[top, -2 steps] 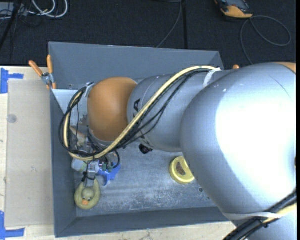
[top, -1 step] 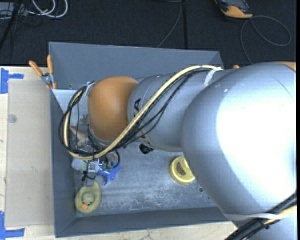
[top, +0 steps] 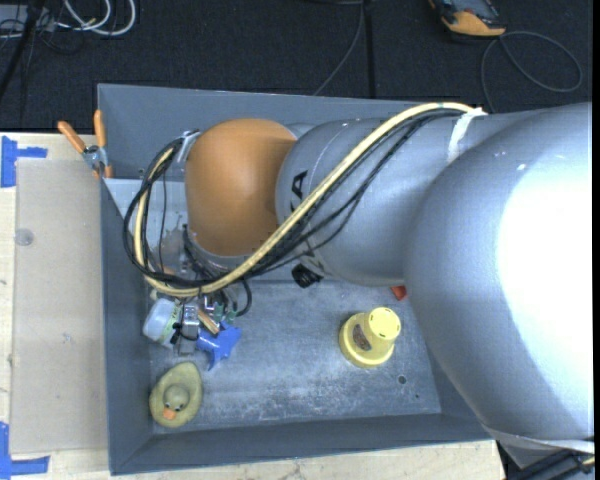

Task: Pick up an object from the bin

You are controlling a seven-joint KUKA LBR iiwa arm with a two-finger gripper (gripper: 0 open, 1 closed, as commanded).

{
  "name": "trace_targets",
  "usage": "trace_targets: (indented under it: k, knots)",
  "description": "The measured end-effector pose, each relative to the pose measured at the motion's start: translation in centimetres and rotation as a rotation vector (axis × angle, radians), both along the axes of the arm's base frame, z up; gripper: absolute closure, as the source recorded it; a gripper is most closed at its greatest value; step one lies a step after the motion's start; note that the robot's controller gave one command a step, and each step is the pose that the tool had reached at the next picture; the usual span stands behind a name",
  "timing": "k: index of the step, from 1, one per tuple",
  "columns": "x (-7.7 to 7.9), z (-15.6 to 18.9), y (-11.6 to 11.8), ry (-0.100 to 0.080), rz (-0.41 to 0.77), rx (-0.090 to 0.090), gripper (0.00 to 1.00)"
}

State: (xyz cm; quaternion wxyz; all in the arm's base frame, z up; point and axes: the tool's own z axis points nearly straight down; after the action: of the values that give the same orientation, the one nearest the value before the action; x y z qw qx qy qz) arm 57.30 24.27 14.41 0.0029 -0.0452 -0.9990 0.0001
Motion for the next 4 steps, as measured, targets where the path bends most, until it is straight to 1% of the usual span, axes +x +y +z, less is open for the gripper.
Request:
trace_targets:
  k: [1, 2, 4]
  knots:
    - [-0.3, -6.7, -0.2, -0.001, -0.041, 0.003, 0.00]
    - [0.4, -9.0, 0.3, -0.018, -0.114, 0.014, 1.00]
    - [0.2, -8.7, 0.1, -0.013, -0.125, 0.010, 1.00]
